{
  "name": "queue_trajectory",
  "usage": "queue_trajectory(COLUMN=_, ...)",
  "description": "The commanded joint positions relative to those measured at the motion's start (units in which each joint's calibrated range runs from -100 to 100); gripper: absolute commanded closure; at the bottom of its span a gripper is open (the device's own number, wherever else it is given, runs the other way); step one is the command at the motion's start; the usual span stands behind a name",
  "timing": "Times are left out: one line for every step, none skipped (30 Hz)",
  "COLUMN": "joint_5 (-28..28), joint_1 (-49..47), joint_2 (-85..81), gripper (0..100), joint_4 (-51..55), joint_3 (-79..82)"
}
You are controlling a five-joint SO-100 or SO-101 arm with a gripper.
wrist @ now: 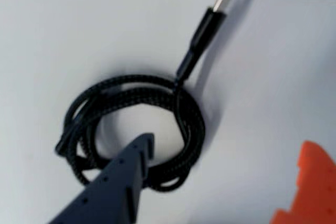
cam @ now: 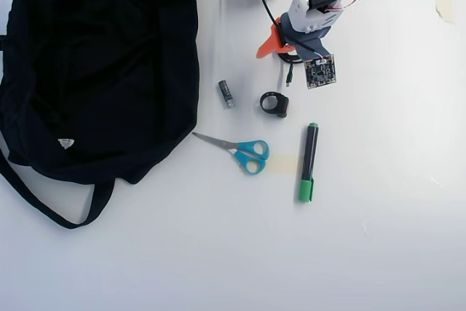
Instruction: Put the cable into the black bag
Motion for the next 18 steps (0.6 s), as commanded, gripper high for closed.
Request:
queue_trajectory(joint_5=0.10, joint_1=-0.68, joint_2=-2.11, gripper=65, joint_4=-1.39, joint_3=1.53)
queue_trajectory(joint_5=0.15, joint_1=-0.91, joint_2=-2.11, gripper=65, joint_4=-1.47, joint_3=2.16)
queue_trajectory(joint_5=0.15, joint_1=-1.06, joint_2=-2.19, gripper=65, joint_4=-1.64, joint_3=2.88)
queue_trajectory(joint_5=0.36, joint_1=-1.13, joint_2=-2.19, gripper=65, joint_4=-1.82, joint_3=3.50)
queue_trajectory(joint_5=0.36, joint_1=-1.58, joint_2=-2.19, gripper=65, joint_4=-3.28, joint_3=4.76)
queue_trajectory(joint_5=0.63, joint_1=-1.58, joint_2=-2.19, gripper=65, joint_4=-4.23, joint_3=5.48)
queue_trajectory(joint_5=0.89, joint_1=-1.58, joint_2=-2.19, gripper=65, joint_4=-5.35, joint_3=6.38)
queue_trajectory(joint_5=1.05, joint_1=-1.58, joint_2=-2.19, gripper=65, joint_4=-6.64, joint_3=7.28)
queue_trajectory(joint_5=1.05, joint_1=-1.58, joint_2=-2.19, gripper=65, joint_4=-7.85, joint_3=8.09)
queue_trajectory(joint_5=1.05, joint_1=-1.58, joint_2=-2.19, gripper=65, joint_4=-8.88, joint_3=8.81)
queue_trajectory(joint_5=1.05, joint_1=-1.58, joint_2=-2.19, gripper=65, joint_4=-9.57, joint_3=9.43)
queue_trajectory(joint_5=1.05, joint_1=-1.51, joint_2=-2.19, gripper=65, joint_4=-10.08, joint_3=9.79)
queue_trajectory(joint_5=0.99, joint_1=-1.51, joint_2=-2.19, gripper=65, joint_4=-10.52, joint_3=10.24)
queue_trajectory(joint_5=0.99, joint_1=-1.43, joint_2=-2.19, gripper=65, joint_4=-11.03, joint_3=10.78)
queue_trajectory(joint_5=0.99, joint_1=-1.21, joint_2=-2.19, gripper=65, joint_4=-11.55, joint_3=11.41)
queue_trajectory(joint_5=0.99, joint_1=-0.98, joint_2=-2.19, gripper=65, joint_4=-12.32, joint_3=12.22)
queue_trajectory(joint_5=0.99, joint_1=-0.83, joint_2=-2.19, gripper=65, joint_4=-13.36, joint_3=13.03)
queue_trajectory(joint_5=0.99, joint_1=-0.83, joint_2=-2.19, gripper=65, joint_4=-14.65, joint_3=14.02)
